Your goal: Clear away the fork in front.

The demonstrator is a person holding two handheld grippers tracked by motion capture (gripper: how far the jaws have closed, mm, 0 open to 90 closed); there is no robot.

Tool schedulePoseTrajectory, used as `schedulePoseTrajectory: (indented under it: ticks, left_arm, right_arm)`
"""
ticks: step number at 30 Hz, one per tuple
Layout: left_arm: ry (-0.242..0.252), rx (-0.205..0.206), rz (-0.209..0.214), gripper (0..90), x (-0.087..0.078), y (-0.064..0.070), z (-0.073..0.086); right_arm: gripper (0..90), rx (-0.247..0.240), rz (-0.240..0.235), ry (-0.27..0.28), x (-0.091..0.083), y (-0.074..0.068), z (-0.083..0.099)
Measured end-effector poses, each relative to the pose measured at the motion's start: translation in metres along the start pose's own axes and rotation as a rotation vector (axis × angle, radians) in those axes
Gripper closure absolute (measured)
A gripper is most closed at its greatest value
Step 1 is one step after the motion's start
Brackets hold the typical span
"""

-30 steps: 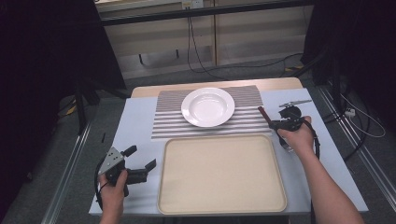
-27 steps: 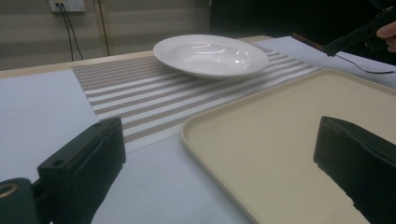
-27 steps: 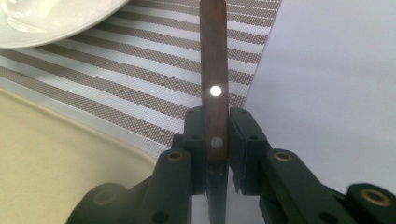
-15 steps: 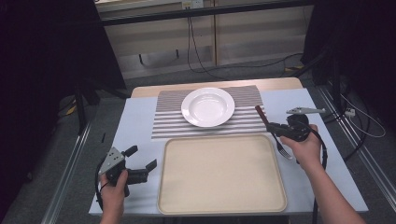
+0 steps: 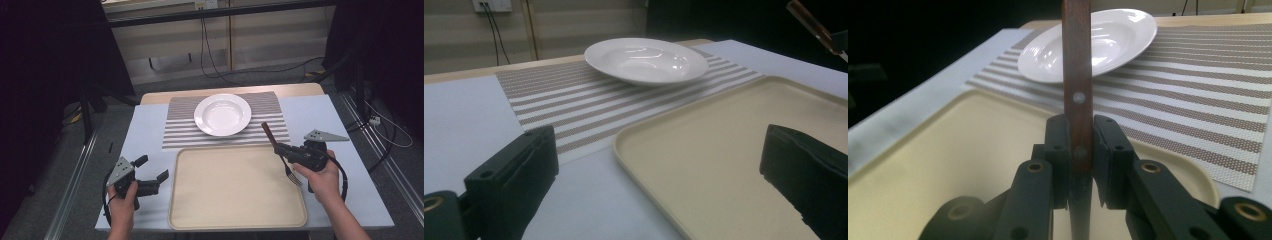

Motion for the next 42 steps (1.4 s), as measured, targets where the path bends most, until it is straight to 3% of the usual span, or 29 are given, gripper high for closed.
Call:
schedulePoseTrajectory:
  ticks: [6,18,25,31,42]
  left_arm:
    - [0.007,0.009,0.016,2.4,0.002,0.005,-0.006]
    - [0.022,0.011,0.074,2.4,0.014,0.024,-0.02]
    - [0.016,0.017,0.122,2.4,0.026,0.042,-0.03]
    - [0.023,0.021,0.196,2.4,0.043,0.067,-0.043]
    - [0.006,0.01,0.24,2.5,0.068,0.087,-0.047]
  right_arm:
    - [78.7,-0.026,-0.036,-0.005,0.003,-0.022,0.007]
    - [78.6,-0.036,-0.074,0.023,0.009,-0.042,0.008]
    - [78.6,-0.05,-0.086,0.028,0.014,-0.052,0.009]
    - [78.6,-0.057,-0.112,0.032,0.016,-0.063,0.009]
    - [78.6,-0.074,-0.133,0.029,0.019,-0.076,0.012]
Point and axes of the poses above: each handheld gripper's, and its own axes: x roughly forward along the jaws, z roughly out of its underside, y roughly to its right, the point moved 10 cm from there along x, roughly forward along the jaws, and after that the axes turned 9 degrees about z, right-handed, at the moved point
